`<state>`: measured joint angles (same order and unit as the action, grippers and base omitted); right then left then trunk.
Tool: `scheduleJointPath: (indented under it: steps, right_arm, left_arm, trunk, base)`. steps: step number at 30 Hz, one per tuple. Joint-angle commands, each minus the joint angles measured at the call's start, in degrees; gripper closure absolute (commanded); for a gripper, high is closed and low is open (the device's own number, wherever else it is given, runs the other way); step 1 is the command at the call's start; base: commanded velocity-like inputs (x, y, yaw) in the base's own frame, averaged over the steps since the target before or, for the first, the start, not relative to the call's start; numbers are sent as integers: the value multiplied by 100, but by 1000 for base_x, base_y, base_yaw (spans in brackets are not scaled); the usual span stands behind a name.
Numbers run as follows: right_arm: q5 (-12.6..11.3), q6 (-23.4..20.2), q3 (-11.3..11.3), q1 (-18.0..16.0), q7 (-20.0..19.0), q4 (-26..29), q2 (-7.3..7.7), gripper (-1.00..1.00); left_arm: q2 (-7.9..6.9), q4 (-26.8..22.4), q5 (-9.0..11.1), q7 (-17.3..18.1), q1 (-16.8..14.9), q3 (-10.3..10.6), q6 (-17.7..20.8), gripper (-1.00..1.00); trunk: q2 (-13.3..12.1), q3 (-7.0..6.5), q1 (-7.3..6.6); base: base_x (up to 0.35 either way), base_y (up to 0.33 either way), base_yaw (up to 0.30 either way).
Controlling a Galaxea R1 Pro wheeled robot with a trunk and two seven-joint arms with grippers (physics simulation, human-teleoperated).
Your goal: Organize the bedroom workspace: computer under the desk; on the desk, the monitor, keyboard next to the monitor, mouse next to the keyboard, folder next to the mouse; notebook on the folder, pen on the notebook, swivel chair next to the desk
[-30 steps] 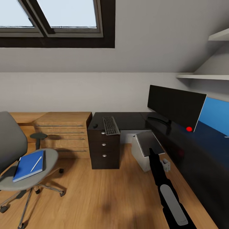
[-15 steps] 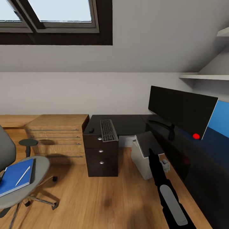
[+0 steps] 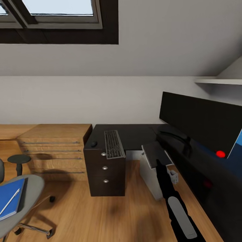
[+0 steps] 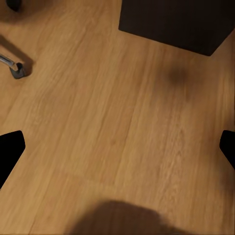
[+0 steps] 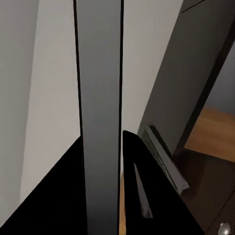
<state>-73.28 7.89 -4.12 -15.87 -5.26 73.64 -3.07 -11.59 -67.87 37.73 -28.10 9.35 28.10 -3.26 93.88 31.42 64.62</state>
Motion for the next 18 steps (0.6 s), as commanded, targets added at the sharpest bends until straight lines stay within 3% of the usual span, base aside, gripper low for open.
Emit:
scheduleJointPath:
  steps: [1,18]
  right_arm:
    - [-65,30,-9,-3,-38,-6,-3,100]
    - [-221,29,-27,-3,-30,-70,-35,100]
  left_arm:
    - [-6,-7,59,-29,-3,20,-34,-100]
    - [-9,-7,50,-29,-3,20,-40,-100]
  trunk:
    - [2,5,3]
    - [2,5,3]
  base:
    - [329,0,0]
    - [329,0,0]
